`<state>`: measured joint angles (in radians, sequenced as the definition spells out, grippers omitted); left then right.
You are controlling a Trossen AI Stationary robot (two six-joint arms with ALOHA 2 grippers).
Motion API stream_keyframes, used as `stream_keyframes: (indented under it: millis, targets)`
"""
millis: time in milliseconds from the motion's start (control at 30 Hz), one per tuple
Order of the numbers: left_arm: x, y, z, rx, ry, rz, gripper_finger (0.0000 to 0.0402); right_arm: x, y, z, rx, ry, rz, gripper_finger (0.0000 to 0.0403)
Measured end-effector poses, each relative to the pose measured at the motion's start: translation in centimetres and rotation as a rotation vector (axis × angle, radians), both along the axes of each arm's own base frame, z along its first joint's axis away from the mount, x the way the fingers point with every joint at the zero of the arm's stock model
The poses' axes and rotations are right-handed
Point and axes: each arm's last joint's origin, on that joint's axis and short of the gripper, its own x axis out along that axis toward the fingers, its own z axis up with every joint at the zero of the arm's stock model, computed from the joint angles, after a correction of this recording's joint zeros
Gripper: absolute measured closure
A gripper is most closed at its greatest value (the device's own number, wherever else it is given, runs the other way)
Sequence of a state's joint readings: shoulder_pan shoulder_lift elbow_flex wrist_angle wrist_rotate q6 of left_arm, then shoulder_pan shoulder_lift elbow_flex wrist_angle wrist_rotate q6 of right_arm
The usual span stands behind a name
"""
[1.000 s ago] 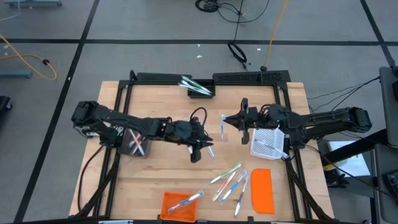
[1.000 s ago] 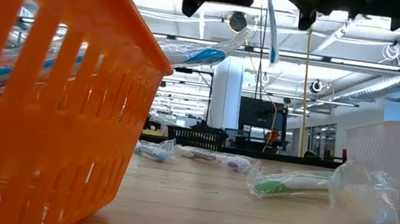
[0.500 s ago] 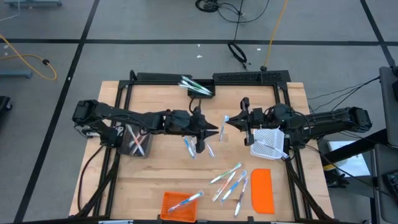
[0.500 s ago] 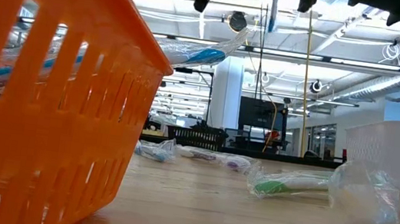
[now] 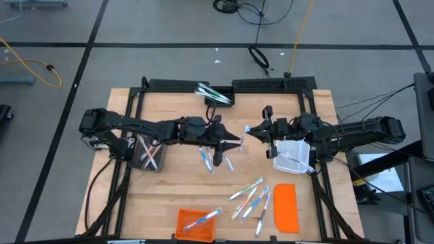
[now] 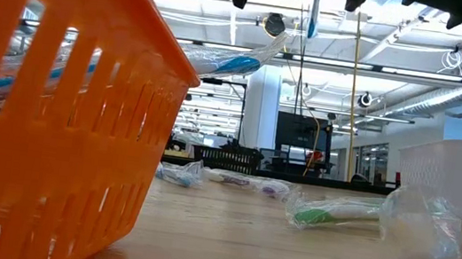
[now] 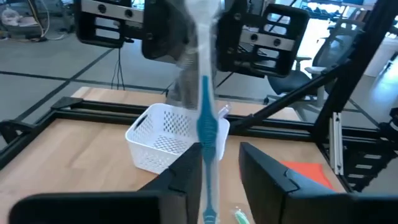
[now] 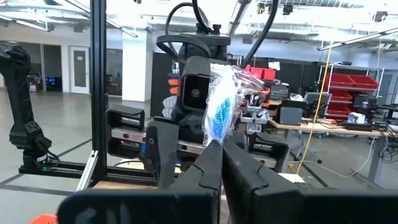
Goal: Pick & Place Toothbrushes
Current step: Put the blue toothbrush into the orange bin
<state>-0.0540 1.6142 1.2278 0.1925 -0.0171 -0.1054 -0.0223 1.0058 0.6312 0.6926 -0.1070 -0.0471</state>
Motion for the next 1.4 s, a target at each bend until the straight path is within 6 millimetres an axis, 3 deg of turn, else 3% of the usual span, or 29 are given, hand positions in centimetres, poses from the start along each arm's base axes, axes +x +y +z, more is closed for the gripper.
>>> stream_keyframes:
  millis: [367, 533, 733, 933, 1167, 1400]
  targets:
    - [0.1, 0.1, 0.6, 0.001, -0.066, 0.019, 0.0204, 0.0, 0.0, 0.0, 0.0, 0.0, 0.0, 0.0403]
    - [0.2, 0.1, 0.8, -0.001, -0.096, 0.02, 0.0198, 0.0, 0.0, 0.0, -0.002, 0.0, -0.001, 0.0403]
    - [1.6, 0.1, -0.7, -0.002, -0.113, 0.021, 0.0197, 0.0, 0.0, 0.0, -0.003, -0.003, -0.001, 0.0403]
    - [1.7, 0.3, -0.8, -0.004, -0.116, 0.028, 0.0197, 0.0, 0.0, 0.0, -0.002, -0.005, -0.001, 0.0403]
    - [1.7, 0.4, -0.7, -0.005, -0.123, 0.03, 0.0225, 0.0, 0.0, 0.0, -0.003, -0.003, -0.001, 0.0403]
    - [1.7, 0.4, -0.8, 0.008, -0.113, 0.028, 0.0312, 0.0, 0.0, 0.0, -0.002, 0.001, -0.001, 0.0403]
